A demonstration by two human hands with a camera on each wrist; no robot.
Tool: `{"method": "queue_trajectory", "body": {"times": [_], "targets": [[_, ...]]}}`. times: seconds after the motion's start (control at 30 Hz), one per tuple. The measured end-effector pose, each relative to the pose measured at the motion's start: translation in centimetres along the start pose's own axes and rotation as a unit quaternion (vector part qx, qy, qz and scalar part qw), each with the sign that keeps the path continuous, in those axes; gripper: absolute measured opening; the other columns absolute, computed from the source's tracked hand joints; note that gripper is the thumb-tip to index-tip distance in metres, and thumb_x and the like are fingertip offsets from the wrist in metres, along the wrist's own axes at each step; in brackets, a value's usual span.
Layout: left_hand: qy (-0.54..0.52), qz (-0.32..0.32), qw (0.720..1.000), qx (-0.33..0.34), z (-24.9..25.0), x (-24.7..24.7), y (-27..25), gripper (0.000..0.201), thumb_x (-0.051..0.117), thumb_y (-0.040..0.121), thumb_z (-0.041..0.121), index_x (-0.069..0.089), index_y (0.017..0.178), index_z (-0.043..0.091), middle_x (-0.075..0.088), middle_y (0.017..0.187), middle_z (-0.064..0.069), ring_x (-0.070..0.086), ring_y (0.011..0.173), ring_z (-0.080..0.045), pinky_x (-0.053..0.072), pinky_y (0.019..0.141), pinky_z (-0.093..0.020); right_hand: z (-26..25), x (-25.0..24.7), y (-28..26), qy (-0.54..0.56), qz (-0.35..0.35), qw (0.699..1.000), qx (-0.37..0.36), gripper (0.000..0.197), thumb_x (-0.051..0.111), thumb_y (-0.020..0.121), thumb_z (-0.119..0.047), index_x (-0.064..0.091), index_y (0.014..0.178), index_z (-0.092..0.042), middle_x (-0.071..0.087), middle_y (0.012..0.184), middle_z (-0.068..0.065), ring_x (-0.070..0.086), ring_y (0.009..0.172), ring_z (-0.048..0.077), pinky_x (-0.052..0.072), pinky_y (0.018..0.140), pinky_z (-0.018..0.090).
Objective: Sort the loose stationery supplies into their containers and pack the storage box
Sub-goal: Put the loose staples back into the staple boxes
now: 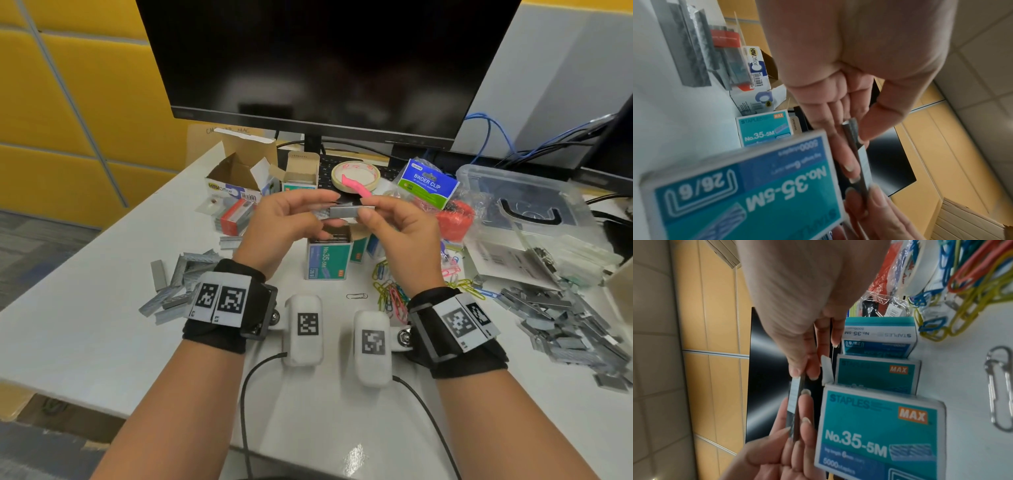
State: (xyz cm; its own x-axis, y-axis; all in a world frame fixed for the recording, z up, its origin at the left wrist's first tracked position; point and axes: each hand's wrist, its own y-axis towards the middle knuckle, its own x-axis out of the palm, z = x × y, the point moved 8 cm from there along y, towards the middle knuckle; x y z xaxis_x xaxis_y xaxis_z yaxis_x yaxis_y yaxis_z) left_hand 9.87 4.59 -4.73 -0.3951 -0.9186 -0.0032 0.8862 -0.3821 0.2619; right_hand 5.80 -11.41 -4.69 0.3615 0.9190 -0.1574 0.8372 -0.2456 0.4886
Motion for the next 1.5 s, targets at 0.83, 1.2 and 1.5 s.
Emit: {"method": "queue_trajectory", "body": {"times": [0.83, 1.2, 1.5], "targets": [[0.03, 0.027, 0.999, 0.021, 0.1, -0.2, 0.0, 0.024, 0.06, 0.086, -0.002, 0.061, 0.103, 0.016, 0.068, 0.084, 0.005, 0.069, 0.075, -0.008, 0.055, 0.066, -0.018, -0.8, 0.4, -0.2, -0.01, -0.007, 1.0, -0.007, 0.016, 0.065, 0.086, -0.012, 0.068, 0.098, -0.022, 0.066, 0.084, -0.014, 0.059, 0.079, -0.006, 0.047, 0.071, 0.01], [0.014, 0.059, 0.998, 0.013, -0.5, -0.8, 0.2, 0.02, 0.059, 0.086, -0.003, 0.065, 0.098, 0.012, 0.071, 0.083, 0.0, 0.07, 0.072, -0.008, 0.055, 0.066, -0.017, -0.3, 0.7, -0.2, 0.009, -0.06, 0.998, 0.013, 0.025, 0.065, 0.085, -0.007, 0.066, 0.105, -0.023, 0.068, 0.087, -0.008, 0.061, 0.077, -0.003, 0.047, 0.066, 0.011], [0.043, 0.058, 0.996, 0.043, -0.2, -0.9, 0.5, 0.022, 0.061, 0.086, 0.0, 0.065, 0.096, 0.018, 0.069, 0.093, -0.004, 0.069, 0.081, -0.007, 0.057, 0.07, -0.021, -0.3, 0.6, -0.1, -0.04, -0.035, 0.998, 0.022, 0.021, 0.064, 0.087, -0.011, 0.067, 0.098, -0.027, 0.067, 0.085, -0.015, 0.063, 0.081, 0.006, 0.051, 0.071, 0.022]]}}
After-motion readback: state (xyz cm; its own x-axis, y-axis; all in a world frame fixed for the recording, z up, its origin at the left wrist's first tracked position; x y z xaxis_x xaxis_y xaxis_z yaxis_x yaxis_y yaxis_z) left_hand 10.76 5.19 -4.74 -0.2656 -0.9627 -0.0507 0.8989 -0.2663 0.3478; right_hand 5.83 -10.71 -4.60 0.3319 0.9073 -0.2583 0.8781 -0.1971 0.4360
